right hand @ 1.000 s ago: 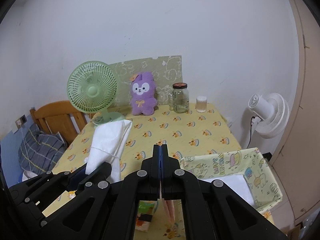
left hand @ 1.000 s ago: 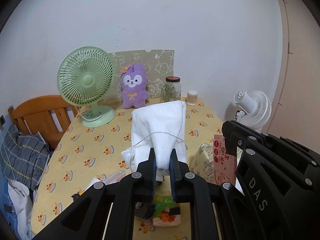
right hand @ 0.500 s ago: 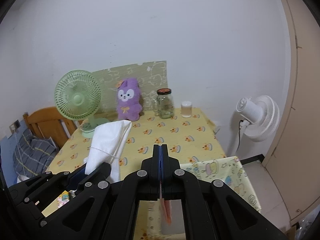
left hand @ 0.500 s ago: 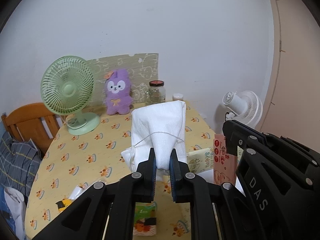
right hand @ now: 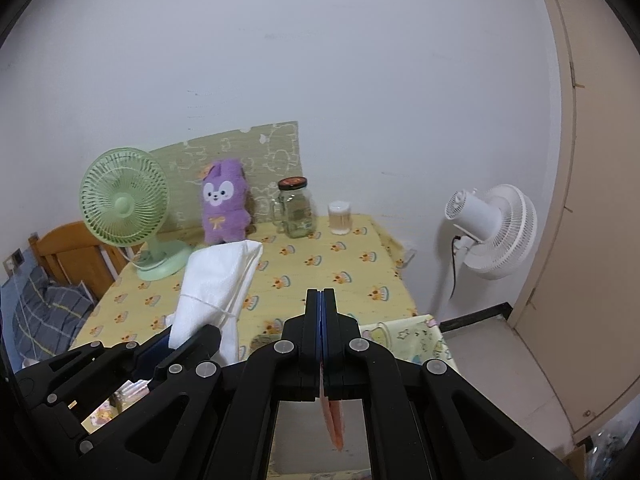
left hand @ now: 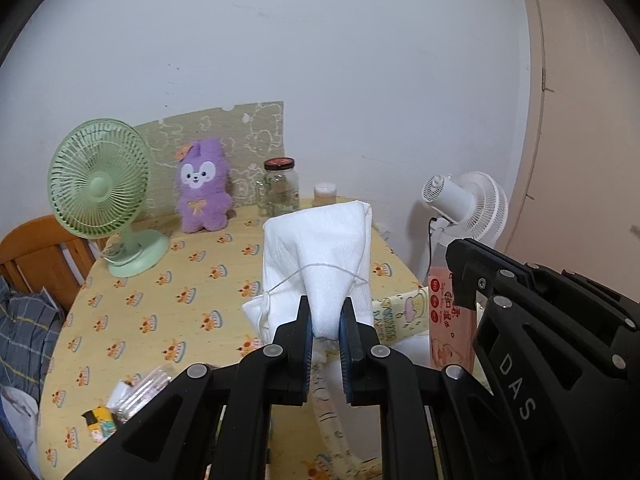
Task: Organize soft objects
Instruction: 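Carry the white cloth with the left tool while the right tool carries the pink card to the gift box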
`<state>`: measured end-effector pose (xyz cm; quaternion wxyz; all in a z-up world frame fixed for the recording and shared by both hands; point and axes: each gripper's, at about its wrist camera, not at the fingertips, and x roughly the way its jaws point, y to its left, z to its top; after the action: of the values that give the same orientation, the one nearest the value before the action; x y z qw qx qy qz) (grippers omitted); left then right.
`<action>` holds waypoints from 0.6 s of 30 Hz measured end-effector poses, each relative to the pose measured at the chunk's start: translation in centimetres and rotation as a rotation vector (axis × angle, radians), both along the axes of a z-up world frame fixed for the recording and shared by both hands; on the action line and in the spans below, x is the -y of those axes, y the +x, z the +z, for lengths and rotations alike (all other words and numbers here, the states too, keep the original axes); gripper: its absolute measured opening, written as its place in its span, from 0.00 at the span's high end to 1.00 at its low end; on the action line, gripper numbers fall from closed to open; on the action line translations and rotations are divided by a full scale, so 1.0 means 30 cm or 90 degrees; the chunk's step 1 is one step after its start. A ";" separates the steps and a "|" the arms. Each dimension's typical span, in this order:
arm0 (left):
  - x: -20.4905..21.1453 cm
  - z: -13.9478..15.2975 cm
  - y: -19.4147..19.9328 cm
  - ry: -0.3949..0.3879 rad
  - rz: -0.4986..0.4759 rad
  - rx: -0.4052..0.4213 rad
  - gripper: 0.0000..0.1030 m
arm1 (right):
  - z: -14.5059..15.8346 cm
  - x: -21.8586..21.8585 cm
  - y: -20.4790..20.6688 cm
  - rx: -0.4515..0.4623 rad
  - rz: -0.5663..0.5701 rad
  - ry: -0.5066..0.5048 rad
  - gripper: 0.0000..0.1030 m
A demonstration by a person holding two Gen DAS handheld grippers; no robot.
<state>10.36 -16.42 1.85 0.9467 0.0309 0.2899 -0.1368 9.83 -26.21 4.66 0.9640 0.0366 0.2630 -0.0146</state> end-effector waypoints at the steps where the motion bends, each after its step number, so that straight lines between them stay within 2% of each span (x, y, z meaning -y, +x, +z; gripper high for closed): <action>1: 0.008 -0.003 0.003 -0.001 -0.002 -0.002 0.91 | -0.002 0.007 0.001 -0.001 -0.002 -0.002 0.97; 18: 0.172 -0.107 0.046 -0.012 -0.062 -0.060 0.90 | -0.106 0.165 0.015 -0.046 -0.062 -0.026 0.97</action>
<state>11.73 -21.58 -1.37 0.9246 0.0296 0.3310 -0.1864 10.29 -31.16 1.50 0.9524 0.0291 0.2955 -0.0683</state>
